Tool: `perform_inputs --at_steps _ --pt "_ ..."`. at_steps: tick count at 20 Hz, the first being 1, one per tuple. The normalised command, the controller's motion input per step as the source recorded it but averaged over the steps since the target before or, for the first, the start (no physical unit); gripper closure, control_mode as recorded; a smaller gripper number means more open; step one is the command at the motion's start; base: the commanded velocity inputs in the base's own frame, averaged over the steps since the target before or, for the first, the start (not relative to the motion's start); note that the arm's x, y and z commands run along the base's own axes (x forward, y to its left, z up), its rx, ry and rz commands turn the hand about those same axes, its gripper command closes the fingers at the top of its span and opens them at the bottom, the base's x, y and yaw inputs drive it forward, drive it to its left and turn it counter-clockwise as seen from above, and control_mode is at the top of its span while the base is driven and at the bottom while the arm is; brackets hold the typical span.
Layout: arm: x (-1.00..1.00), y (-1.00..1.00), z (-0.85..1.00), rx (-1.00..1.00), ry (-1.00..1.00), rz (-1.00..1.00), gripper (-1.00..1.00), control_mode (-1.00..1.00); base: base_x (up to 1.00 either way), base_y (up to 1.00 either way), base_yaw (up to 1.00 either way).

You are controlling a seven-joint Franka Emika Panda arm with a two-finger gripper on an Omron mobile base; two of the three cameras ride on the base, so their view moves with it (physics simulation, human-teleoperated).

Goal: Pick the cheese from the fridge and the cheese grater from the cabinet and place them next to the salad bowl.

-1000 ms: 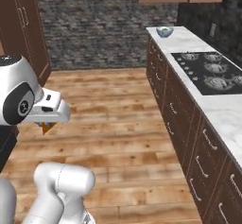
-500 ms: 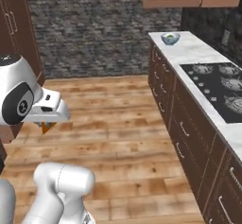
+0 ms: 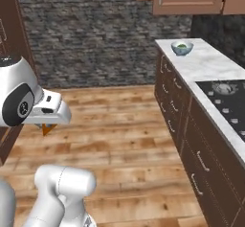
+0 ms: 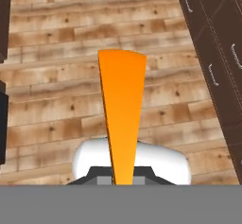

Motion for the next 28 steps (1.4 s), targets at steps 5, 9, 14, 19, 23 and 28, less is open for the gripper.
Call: perform_inputs --at_steps 5,9,14,19,23,28 --pt "0.00 0.00 0.00 0.00 0.00 0.00 1.00 1.00 1.00 0.32 0.00" --pt "0.00 0.00 0.00 0.00 0.00 0.00 1.00 1.00 1.00 0.35 0.00" --pt "0.00 0.00 0.00 0.00 0.00 0.00 1.00 1.00 1.00 0.46 -0.01" --pt "0.00 0.00 0.00 0.00 0.00 0.00 1.00 1.00 0.92 0.77 -0.11" --pt "0.00 0.00 0.00 0.00 0.00 0.00 1.00 1.00 1.00 0.58 -0.26" --pt "0.00 0.00 0.00 0.00 0.00 0.00 1.00 1.00 1.00 0.14 -0.35"
